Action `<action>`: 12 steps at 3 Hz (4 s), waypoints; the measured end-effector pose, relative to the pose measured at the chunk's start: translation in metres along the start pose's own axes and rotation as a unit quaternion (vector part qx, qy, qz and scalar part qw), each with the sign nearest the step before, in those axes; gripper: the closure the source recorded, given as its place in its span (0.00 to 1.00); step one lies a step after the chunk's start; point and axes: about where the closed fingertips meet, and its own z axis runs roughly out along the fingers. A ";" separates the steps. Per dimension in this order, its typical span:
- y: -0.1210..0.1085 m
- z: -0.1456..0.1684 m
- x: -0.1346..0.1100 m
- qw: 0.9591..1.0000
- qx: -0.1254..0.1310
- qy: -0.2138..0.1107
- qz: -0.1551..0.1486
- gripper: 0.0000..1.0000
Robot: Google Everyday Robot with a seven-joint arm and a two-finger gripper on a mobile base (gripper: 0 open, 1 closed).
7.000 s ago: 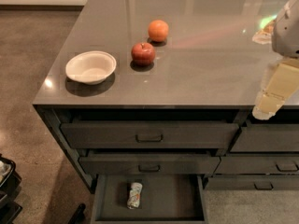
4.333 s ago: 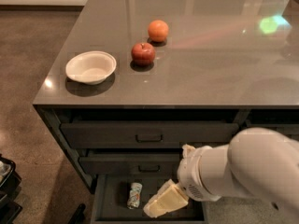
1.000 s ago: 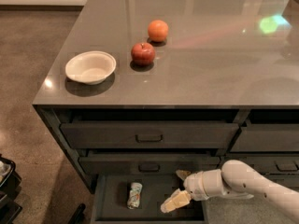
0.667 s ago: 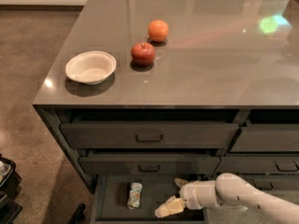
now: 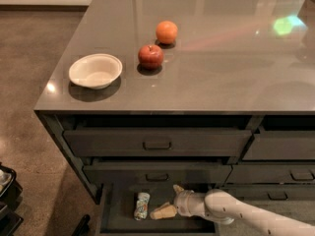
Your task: Pick 7up can from bottom drawer and place on counter
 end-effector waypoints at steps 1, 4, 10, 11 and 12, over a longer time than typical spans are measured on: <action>0.000 0.003 0.000 1.000 -0.001 0.000 0.000 0.00; 0.000 0.112 0.037 1.000 0.023 0.019 -0.003 0.00; -0.035 0.186 0.047 0.994 0.102 0.037 -0.001 0.00; -0.035 0.193 0.055 0.993 0.109 0.045 0.002 0.00; -0.035 0.197 0.065 0.992 0.117 0.056 0.005 0.00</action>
Offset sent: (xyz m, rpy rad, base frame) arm -0.0159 -0.0098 -0.0318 -0.0509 0.0805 -0.1682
